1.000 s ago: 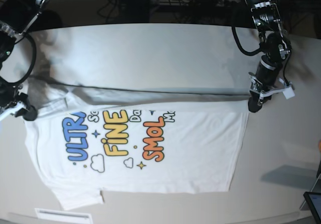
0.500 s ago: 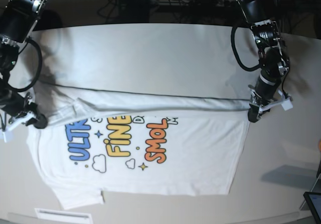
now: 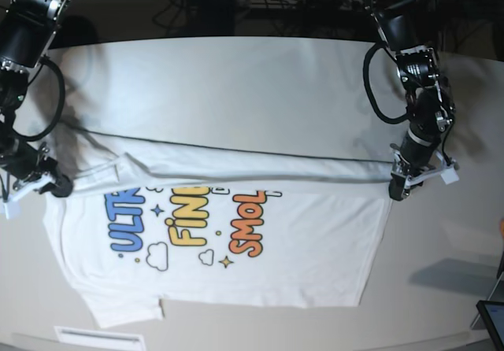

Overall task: Fold the T-shirt properly
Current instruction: 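Pull the held shoulder edge across the shirt toward the hem, then release the folded edge and lift both grippers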

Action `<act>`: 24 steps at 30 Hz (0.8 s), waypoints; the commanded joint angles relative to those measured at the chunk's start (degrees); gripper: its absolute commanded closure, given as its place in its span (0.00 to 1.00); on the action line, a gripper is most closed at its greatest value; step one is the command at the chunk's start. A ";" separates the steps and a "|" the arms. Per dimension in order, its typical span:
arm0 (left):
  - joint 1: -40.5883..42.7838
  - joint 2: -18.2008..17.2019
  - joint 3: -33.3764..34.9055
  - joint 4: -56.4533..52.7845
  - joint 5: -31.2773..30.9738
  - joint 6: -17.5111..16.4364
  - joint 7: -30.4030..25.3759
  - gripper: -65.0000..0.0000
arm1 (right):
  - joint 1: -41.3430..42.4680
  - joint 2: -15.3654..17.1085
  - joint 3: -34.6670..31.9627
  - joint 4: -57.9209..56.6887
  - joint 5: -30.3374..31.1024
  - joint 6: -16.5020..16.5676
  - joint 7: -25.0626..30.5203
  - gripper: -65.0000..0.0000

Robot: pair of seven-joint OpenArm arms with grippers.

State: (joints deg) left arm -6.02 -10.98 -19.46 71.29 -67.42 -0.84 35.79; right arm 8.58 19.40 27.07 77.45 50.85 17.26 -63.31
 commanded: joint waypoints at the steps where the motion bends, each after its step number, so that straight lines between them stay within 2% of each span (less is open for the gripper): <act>1: -1.49 -1.19 0.25 0.67 0.21 -0.70 -0.93 1.00 | 1.40 1.48 0.23 0.92 0.97 0.19 1.02 1.00; 5: -3.34 -1.63 2.80 -0.03 3.81 -0.70 -1.02 1.00 | 1.49 1.66 0.23 0.92 0.97 0.19 1.11 1.00; 12: -6.42 -1.28 2.89 -0.56 6.80 -0.70 -1.11 0.99 | 1.57 1.57 0.23 -0.31 0.97 0.11 2.78 0.97; 15: -7.21 -1.63 2.45 -2.14 6.98 -0.70 -1.02 0.90 | 1.57 1.57 0.23 -0.31 0.97 0.11 3.57 0.81; 18: -7.39 -1.72 2.19 -3.37 6.98 -0.70 -1.37 0.70 | 1.57 1.74 0.23 -0.22 0.97 0.02 3.66 0.60; 21: -7.30 -1.72 -0.27 -3.64 7.07 -0.78 -1.46 0.56 | 1.57 1.74 0.23 -0.13 0.97 0.02 4.28 0.44; 24: -7.21 -1.63 -2.56 -3.37 7.07 -0.78 -1.46 0.48 | 1.22 1.83 0.23 0.13 0.89 0.02 5.24 0.42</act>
State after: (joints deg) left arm -12.05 -11.79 -21.91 66.72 -59.77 -0.67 35.18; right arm 8.84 19.97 27.07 76.38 50.78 16.99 -59.33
